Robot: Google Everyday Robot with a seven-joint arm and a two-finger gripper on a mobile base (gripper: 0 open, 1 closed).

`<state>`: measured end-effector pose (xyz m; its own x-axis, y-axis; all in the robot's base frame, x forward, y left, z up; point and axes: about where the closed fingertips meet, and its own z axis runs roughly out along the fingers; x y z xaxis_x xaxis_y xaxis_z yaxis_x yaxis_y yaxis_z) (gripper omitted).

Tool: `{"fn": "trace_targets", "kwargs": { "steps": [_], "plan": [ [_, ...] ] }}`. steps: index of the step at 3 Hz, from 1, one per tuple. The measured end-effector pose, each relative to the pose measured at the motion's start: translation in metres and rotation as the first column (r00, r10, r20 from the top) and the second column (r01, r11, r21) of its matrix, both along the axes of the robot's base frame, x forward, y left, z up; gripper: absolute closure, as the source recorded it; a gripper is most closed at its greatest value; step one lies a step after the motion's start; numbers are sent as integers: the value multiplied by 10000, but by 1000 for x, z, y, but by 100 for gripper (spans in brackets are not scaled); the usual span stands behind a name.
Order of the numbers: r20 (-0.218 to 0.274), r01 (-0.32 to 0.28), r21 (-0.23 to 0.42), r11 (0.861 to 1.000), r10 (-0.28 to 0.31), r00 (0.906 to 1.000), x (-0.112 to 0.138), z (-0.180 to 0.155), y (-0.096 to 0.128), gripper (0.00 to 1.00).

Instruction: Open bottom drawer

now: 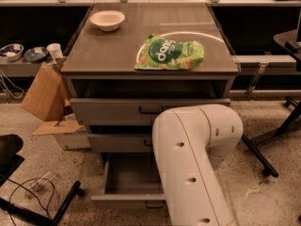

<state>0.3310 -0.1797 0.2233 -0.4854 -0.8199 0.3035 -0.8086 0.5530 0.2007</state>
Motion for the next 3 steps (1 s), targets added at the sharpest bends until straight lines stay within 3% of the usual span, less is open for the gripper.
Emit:
{"fn": "trace_targets", "kwargs": {
  "steps": [1, 2, 3],
  "plan": [
    [922, -642, 144, 9978, 626, 9938, 29, 21, 9, 26],
    [2590, -987, 492, 9939, 828, 9623, 91, 48, 23, 0],
    [3338, -1875, 908, 9781, 1475, 9310, 118, 41, 31, 0]
  ]
}}
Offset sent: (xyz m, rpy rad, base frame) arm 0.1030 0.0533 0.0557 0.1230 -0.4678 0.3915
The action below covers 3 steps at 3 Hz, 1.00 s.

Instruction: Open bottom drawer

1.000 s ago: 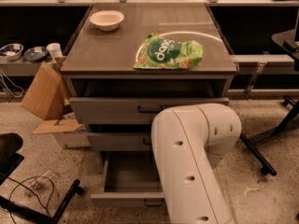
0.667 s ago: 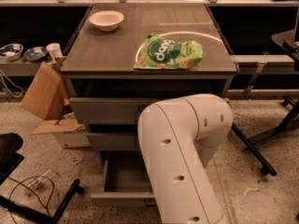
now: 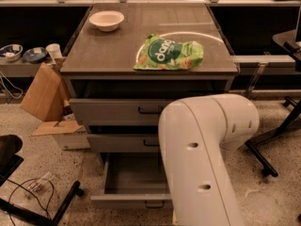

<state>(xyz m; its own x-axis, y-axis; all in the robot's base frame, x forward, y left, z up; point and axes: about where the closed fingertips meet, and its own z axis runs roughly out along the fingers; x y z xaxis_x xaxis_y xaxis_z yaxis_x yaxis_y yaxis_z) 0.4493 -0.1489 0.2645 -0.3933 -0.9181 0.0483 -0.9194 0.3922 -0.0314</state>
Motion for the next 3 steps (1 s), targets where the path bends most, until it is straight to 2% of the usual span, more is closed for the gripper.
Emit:
{"fn": "trace_targets", "kwargs": {
  "steps": [1, 2, 3],
  "plan": [
    [221, -1155, 419, 9924, 1147, 9932, 19, -29, 9, 0],
    [-56, -1412, 946, 9854, 1424, 9898, 18, -68, -2, 0],
    [-56, -1412, 947, 9854, 1424, 9898, 18, -68, -2, 0]
  ]
}}
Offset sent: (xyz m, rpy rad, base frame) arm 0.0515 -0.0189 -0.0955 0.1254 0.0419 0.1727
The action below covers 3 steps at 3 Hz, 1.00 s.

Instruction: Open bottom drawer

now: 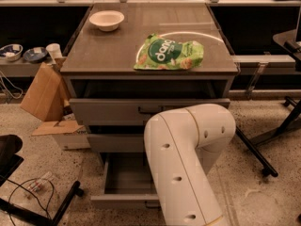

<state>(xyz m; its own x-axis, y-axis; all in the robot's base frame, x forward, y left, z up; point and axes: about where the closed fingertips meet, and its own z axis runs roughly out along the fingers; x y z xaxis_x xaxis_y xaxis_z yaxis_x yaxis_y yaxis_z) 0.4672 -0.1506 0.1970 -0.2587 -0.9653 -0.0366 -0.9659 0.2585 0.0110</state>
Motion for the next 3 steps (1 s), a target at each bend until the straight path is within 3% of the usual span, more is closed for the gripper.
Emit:
{"fn": "trace_targets", "kwargs": {
  "steps": [1, 2, 3],
  "plan": [
    [-573, 312, -235, 9992, -325, 9978, -22, -18, -1, 18],
    [-1142, 723, -490, 9962, -775, 9904, -46, -32, -6, 41],
    [-1194, 789, -544, 9954, -850, 9892, -49, -25, -5, 64]
  ]
}}
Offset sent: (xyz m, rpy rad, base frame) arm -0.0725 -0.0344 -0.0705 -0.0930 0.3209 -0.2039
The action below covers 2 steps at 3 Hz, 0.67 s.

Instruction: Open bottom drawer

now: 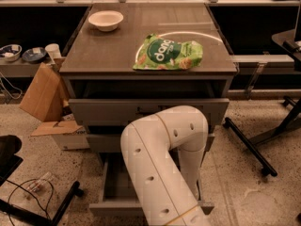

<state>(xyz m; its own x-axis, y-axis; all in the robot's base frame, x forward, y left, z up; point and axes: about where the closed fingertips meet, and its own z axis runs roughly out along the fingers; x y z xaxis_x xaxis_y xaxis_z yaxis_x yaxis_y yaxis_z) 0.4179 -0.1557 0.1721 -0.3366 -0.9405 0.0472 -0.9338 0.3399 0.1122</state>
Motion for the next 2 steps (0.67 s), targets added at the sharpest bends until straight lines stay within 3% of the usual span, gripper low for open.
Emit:
{"fn": "trace_targets", "kwargs": {
  "steps": [1, 2],
  "plan": [
    [0, 1, 0, 10000, -1, 10000, 0, 7, 0, 87],
    [0, 1, 0, 10000, -1, 10000, 1, 8, 0, 100]
  ]
}}
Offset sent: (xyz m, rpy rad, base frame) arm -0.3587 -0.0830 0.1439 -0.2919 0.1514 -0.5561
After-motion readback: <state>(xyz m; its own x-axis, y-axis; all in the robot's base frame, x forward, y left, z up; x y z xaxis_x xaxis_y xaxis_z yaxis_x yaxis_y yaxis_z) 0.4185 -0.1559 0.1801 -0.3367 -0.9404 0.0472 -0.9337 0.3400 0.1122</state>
